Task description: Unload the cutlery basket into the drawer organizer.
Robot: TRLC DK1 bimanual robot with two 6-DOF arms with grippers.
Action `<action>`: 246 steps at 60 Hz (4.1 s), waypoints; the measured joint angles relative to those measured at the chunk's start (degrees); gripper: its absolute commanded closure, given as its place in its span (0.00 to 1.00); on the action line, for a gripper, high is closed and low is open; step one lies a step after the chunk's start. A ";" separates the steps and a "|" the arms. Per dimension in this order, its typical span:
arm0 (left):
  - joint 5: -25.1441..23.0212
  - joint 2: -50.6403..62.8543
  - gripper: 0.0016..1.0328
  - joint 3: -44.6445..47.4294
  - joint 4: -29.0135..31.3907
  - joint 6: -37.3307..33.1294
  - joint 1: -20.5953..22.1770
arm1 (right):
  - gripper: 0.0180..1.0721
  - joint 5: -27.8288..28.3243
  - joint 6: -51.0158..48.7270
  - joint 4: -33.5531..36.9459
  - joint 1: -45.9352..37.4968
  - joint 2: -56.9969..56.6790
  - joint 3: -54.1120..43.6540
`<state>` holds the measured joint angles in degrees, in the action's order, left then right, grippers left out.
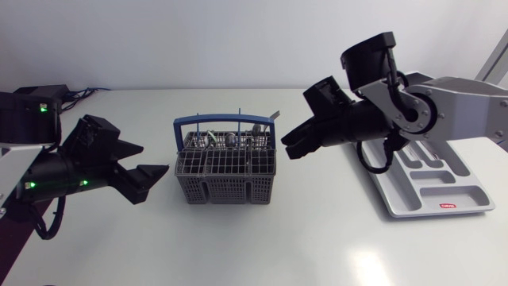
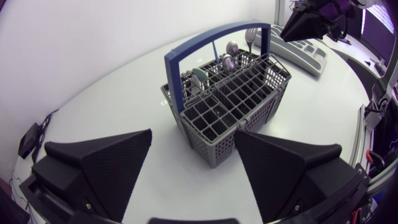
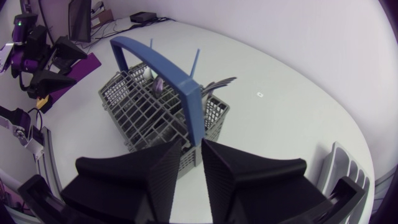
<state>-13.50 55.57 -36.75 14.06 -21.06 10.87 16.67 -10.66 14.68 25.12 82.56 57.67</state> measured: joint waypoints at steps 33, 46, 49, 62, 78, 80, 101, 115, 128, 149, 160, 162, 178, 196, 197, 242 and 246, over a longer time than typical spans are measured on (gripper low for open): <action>-0.68 6.62 0.30 0.31 -1.92 0.00 0.13 | 0.91 -3.41 -0.02 -5.53 4.79 10.10 0.20; -2.54 10.27 0.53 0.28 -3.06 -0.02 0.13 | 0.91 -1.40 0.02 -4.00 1.40 0.74 -2.40; -2.75 11.39 0.60 0.28 -3.56 -0.02 0.24 | 0.91 -0.04 0.09 -4.48 -1.51 -1.05 -2.36; -2.84 14.12 0.78 0.28 -5.84 0.00 1.53 | 0.91 4.37 1.79 -6.86 -9.20 5.95 -0.35; -2.97 14.36 0.78 0.28 -6.25 0.00 1.68 | 0.91 6.62 5.07 -8.76 -9.44 22.03 11.50; -2.95 14.36 0.78 0.28 -6.25 0.00 1.77 | 0.91 7.23 5.40 -8.76 -9.42 23.76 13.42; -2.78 15.21 0.78 0.28 -6.64 0.00 2.40 | 0.91 16.92 10.97 -4.15 -8.66 38.32 30.53; -2.75 16.59 0.78 0.28 -7.54 0.02 2.25 | 0.91 20.68 11.02 -1.84 -8.68 39.34 31.23; -2.73 19.52 0.78 -0.07 -10.32 0.02 -0.44 | 0.91 21.68 10.19 -1.99 -9.18 32.76 22.14; -2.54 23.74 0.78 -3.04 -11.85 0.04 -1.99 | 0.91 16.46 8.94 -3.17 -7.54 16.81 0.72; -2.56 25.99 0.78 -5.11 -11.85 0.09 -1.99 | 0.91 16.04 8.92 -5.62 -7.54 13.46 -2.03; -2.56 26.56 0.78 -5.66 -11.85 0.24 -1.99 | 0.91 15.63 8.92 -5.99 -7.56 13.44 -2.10; -2.56 29.07 0.78 -8.31 -11.85 0.48 -1.99 | 0.91 15.21 8.92 -8.98 -9.09 15.41 -1.29; -5.01 35.76 0.78 -14.08 -12.13 1.99 -3.78 | 0.91 18.84 7.61 -9.33 -5.92 13.99 -3.23; -5.42 36.35 0.78 -14.64 -12.13 2.03 -4.00 | 0.91 19.12 7.56 -9.31 -5.62 13.57 -3.61; -13.14 50.34 0.78 -32.15 -7.37 4.79 -1.53 | 0.91 17.38 6.49 -4.74 6.16 0.50 -10.99; -13.11 48.26 0.78 -30.86 -6.75 4.74 -2.71 | 0.91 17.35 5.79 -3.48 3.93 -2.32 -11.30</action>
<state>-26.61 103.83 -67.61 7.31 -16.32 8.16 34.02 -4.86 11.20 29.06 80.25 46.37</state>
